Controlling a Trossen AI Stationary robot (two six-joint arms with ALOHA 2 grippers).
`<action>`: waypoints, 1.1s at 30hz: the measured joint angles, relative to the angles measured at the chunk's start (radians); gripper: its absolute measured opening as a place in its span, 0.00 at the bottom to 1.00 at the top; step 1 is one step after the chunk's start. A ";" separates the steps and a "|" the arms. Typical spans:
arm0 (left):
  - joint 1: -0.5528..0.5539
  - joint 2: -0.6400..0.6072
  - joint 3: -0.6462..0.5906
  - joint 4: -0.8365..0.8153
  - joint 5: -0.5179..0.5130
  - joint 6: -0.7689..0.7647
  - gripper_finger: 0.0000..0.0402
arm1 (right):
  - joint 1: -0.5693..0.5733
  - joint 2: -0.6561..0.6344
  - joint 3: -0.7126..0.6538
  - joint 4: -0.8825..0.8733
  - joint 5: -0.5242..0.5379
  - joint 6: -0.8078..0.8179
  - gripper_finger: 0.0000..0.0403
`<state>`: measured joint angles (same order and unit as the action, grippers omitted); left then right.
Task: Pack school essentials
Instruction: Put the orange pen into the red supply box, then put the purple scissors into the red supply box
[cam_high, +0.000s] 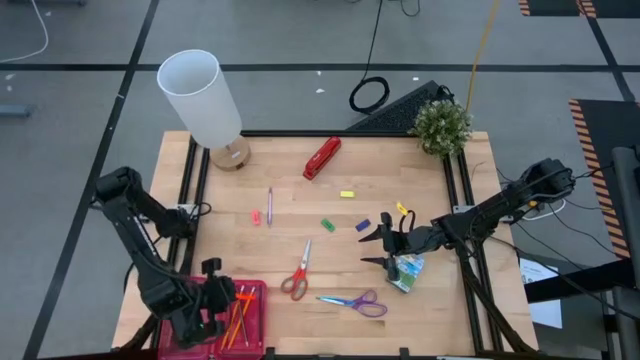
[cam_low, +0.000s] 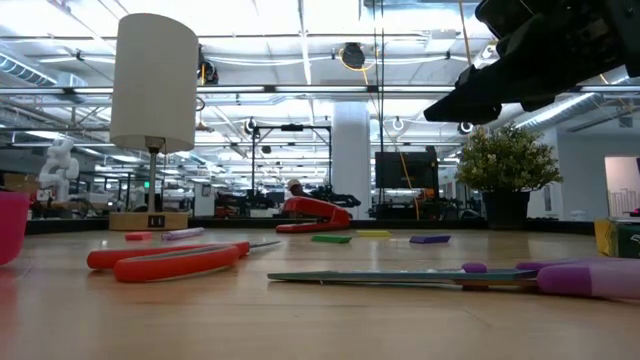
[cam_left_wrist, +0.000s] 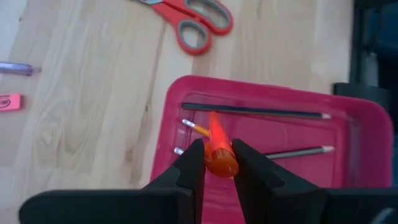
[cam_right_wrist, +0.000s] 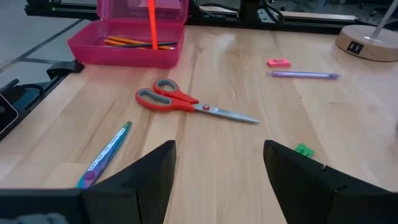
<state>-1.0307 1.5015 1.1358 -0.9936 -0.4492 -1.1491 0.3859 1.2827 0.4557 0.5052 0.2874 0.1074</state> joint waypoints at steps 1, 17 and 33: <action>0.004 0.010 0.000 0.000 0.000 -0.006 0.17 | -0.001 0.000 0.000 0.000 0.000 -0.003 0.58; 0.010 0.105 -0.001 0.161 0.087 -0.065 0.40 | -0.020 0.000 0.000 0.036 -0.001 -0.058 0.58; 0.010 0.105 -0.001 0.214 -0.126 -0.079 0.43 | -0.005 0.001 0.041 0.008 -0.009 0.023 0.58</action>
<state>-1.0206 1.6062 1.1351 -0.7795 -0.5756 -1.2278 0.3808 1.2837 0.4970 0.5129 0.2788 0.1303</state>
